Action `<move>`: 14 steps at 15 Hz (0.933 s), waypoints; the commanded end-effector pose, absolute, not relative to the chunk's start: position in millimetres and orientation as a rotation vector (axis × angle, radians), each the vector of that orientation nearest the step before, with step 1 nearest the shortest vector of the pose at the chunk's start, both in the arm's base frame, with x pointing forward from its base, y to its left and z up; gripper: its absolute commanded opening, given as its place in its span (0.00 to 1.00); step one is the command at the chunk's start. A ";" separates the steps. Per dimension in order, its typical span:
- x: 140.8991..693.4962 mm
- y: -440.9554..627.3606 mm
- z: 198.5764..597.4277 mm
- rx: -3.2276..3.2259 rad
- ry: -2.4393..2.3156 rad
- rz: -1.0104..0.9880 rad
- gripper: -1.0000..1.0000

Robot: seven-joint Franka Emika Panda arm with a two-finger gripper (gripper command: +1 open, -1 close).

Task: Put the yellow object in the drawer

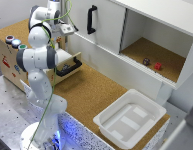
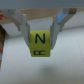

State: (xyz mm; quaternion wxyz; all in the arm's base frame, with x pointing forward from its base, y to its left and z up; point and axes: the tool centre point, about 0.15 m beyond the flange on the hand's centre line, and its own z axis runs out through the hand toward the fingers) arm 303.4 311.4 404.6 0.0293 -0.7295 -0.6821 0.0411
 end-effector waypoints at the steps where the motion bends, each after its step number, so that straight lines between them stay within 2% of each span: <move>1: 282.9 300.6 357.4 -2.256 -2.184 -0.110 0.00; 4: 290.6 292.5 345.2 -2.290 -2.169 -0.124 0.00; 10: 296.7 273.7 327.5 -2.327 -2.143 -0.026 0.00; 11: 294.8 273.6 334.8 -2.328 -2.134 -0.028 1.00; 14: 287.6 273.6 354.7 -2.333 -2.131 -0.069 1.00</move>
